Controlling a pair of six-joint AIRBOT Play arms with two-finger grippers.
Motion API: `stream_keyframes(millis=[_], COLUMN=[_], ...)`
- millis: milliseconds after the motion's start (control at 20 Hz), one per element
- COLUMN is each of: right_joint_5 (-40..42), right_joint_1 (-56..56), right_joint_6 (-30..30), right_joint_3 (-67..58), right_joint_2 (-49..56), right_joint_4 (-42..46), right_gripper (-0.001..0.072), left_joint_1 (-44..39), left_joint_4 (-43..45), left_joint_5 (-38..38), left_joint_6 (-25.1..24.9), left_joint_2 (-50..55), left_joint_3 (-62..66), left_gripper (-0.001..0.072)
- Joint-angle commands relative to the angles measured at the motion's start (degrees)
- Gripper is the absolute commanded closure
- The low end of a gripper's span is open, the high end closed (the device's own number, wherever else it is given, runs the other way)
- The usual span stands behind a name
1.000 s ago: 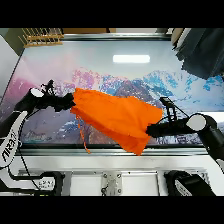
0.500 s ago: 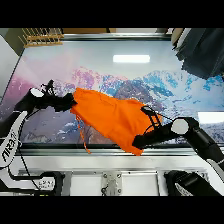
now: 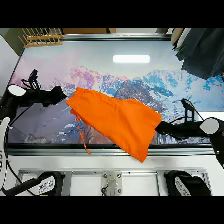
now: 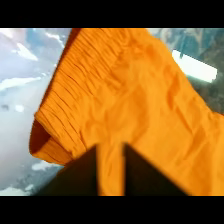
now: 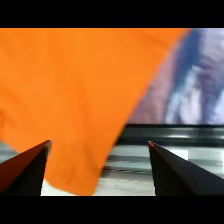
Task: Fold the clothes and pants, and hang the long-sleeved shirts on hangers.
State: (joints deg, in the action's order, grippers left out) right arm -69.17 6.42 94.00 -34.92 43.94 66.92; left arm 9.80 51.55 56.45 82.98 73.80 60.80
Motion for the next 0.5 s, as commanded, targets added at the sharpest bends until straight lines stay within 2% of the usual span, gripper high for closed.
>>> stream_keyframes(millis=[0, 200, 450], right_joint_5=[2.1, 12.44, 24.72], right_joint_1=[12.57, 11.78, -0.17], right_joint_6=[1.27, -1.97, -6.29], right_joint_3=[7.74, 13.7, 13.62], right_joint_2=[1.57, 8.7, 17.62], right_joint_4=[-2.91, -12.33, -23.61], right_gripper=[-0.0008, -0.0008, -0.0008], left_joint_1=[-1.53, -7.37, -13.42], left_joint_4=[-0.04, -0.09, -0.11], left_joint_5=[2.43, 1.42, 0.35], left_joint_6=[-1.42, -1.42, -1.4], left_joint_2=[-5.29, -7.41, -7.34], left_joint_3=[-0.02, 0.0, 0.02], left_gripper=[0.0694, 0.0694, 0.0694])
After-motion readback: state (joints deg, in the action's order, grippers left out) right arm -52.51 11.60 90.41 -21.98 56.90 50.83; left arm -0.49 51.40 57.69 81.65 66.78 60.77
